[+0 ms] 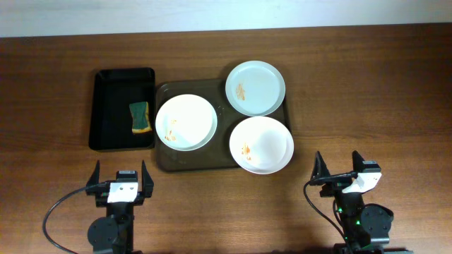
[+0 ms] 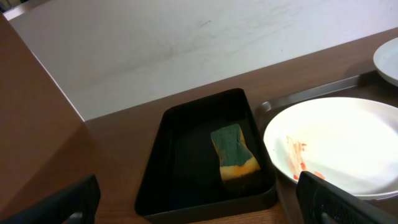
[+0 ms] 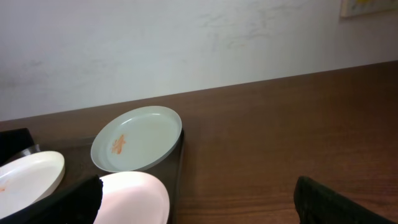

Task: Clean dirty plates on tray and stack at the side

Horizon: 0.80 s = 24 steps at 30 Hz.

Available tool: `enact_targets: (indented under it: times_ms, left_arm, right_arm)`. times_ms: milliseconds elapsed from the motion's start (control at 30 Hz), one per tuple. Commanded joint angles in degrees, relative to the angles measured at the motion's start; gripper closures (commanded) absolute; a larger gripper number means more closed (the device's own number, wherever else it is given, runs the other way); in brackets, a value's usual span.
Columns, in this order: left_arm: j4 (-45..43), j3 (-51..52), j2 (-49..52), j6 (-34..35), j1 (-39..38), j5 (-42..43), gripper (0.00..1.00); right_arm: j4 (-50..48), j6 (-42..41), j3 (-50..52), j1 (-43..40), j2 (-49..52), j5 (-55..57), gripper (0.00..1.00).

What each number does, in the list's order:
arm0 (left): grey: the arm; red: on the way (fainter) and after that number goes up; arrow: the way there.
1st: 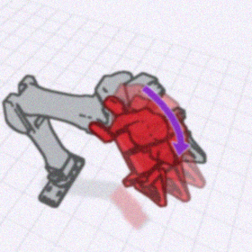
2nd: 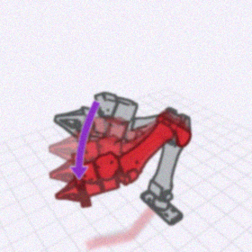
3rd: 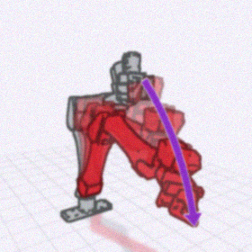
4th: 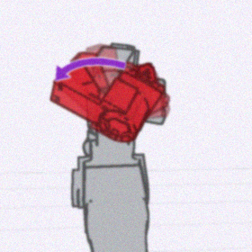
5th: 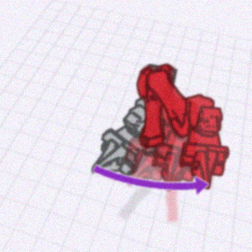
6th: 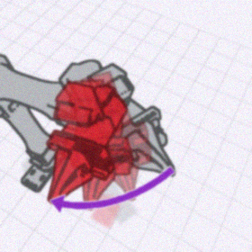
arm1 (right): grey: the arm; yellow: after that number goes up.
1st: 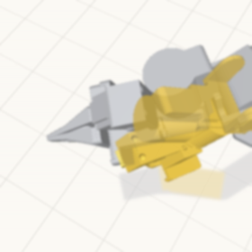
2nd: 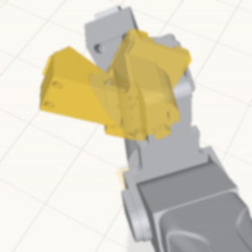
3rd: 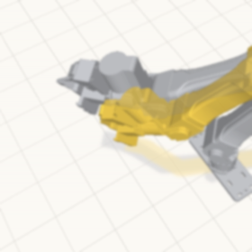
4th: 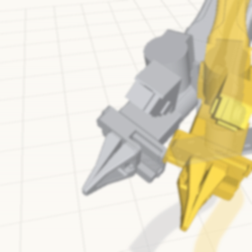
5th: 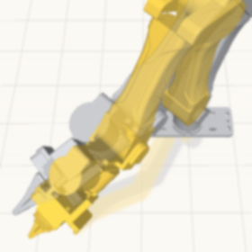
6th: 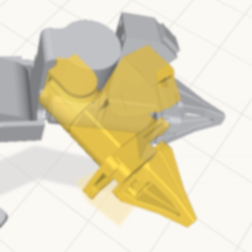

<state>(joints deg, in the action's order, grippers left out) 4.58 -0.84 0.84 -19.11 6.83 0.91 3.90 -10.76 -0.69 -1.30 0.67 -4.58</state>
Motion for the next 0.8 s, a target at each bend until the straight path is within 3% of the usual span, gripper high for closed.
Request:
enact_targets:
  times_ms: [0, 400, 767]
  left_arm:
    - [0.0, 0.3, -0.5, -0.7, 0.1, 0.4, 0.01]
    - [0.0, 0.3, -0.5, -0.7, 0.1, 0.4, 0.01]
    - [0.0, 0.3, -0.5, -0.7, 0.1, 0.4, 0.01]
  right_arm:
    - [0.2, -0.5, 0.4, 0.3, -0.5, 0.3, 0.02]
    - [0.2, -0.5, 0.4, 0.3, -0.5, 0.3, 0.02]
    - [-4.2, -0.7, 0.4, 0.3, -0.5, -8.0, 0.02]
